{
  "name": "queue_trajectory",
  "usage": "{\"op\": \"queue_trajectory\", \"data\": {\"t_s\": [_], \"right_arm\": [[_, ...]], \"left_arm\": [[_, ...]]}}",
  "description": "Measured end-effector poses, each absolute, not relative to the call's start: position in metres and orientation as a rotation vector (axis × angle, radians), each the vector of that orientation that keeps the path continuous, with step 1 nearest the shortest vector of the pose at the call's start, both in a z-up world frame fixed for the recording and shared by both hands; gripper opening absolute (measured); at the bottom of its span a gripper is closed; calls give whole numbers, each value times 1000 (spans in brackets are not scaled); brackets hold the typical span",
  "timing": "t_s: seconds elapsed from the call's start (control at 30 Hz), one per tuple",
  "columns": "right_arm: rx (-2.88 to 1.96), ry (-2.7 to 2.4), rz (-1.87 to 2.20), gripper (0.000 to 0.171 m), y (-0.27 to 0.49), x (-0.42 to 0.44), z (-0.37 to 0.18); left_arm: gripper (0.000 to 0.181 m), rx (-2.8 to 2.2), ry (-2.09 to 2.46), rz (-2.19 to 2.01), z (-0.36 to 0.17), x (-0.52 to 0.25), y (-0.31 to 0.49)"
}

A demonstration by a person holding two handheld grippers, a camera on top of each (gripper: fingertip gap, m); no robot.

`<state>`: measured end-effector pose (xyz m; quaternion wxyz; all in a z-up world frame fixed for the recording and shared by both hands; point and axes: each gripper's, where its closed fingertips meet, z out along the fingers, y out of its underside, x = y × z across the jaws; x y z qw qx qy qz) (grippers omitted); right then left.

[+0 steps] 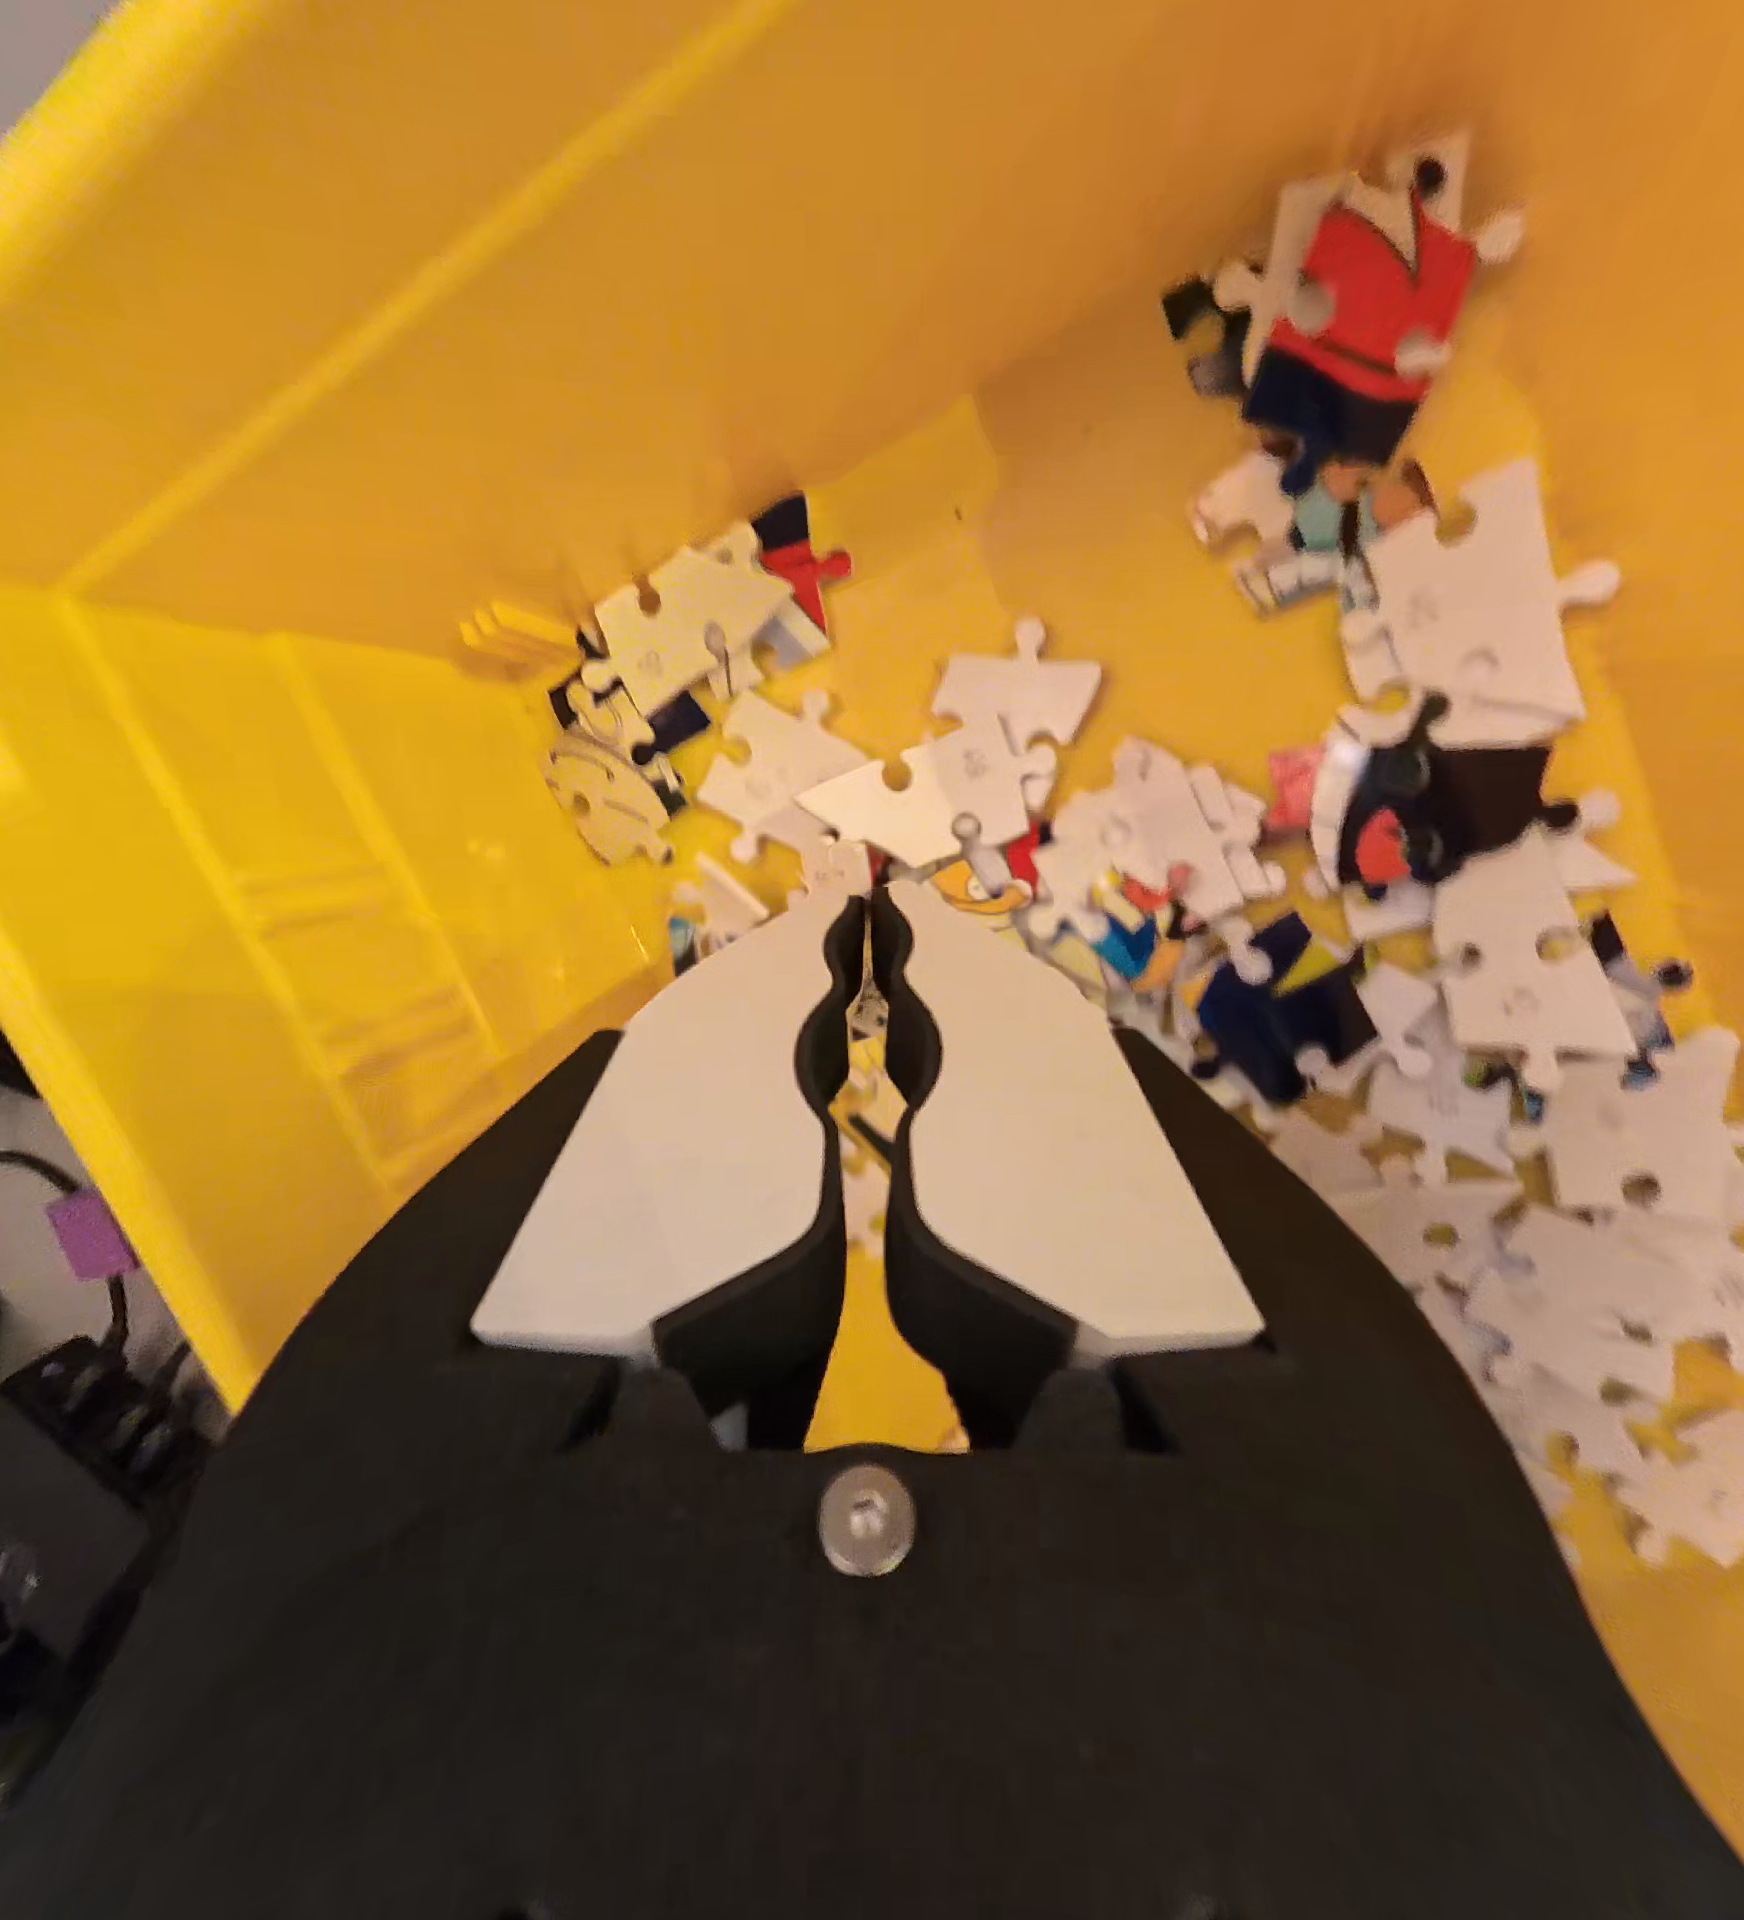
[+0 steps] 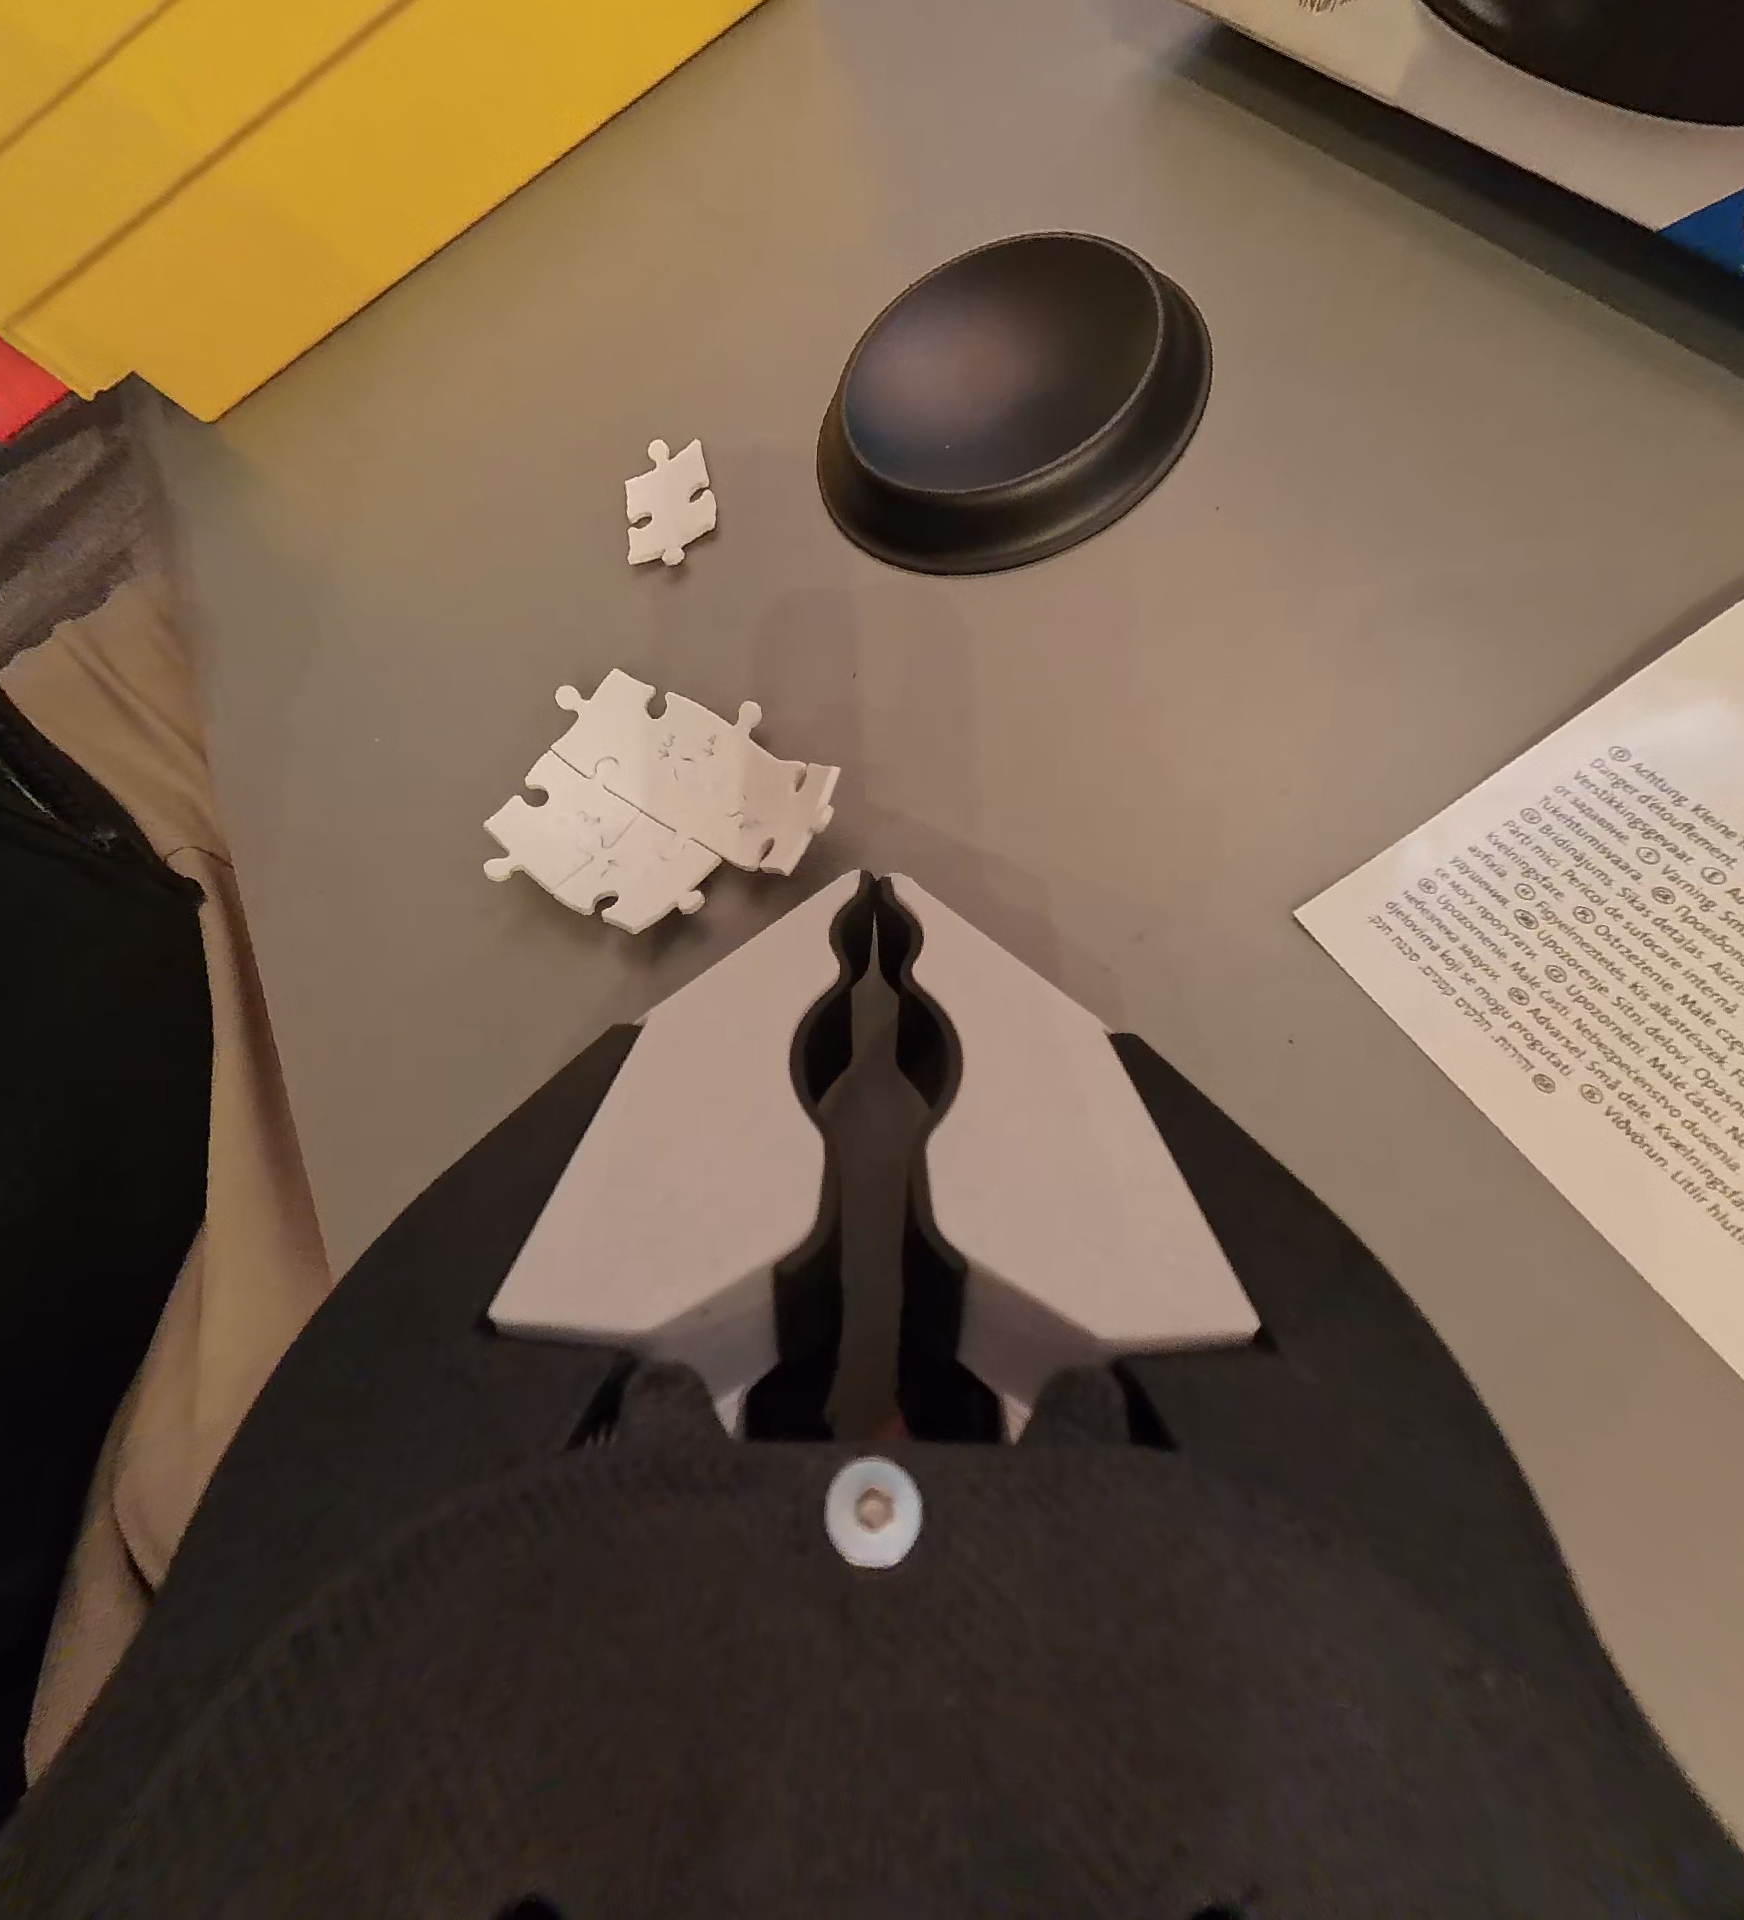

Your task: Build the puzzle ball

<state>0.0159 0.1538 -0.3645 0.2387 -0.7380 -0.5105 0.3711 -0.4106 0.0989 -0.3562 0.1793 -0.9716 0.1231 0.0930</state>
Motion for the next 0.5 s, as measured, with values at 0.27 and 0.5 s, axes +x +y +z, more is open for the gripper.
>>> {"op": "queue_trajectory", "data": {"t_s": [0.27, 0.5], "right_arm": [[-2018, -1402, 1026, 0, 153, 16, -364], [-2012, -1400, 1024, 0, 153, 16, -363]], "left_arm": [[3, -2867, 306, 7, -352, -381, 29], [40, -2711, 200, 99, -346, -403, 77]]}}
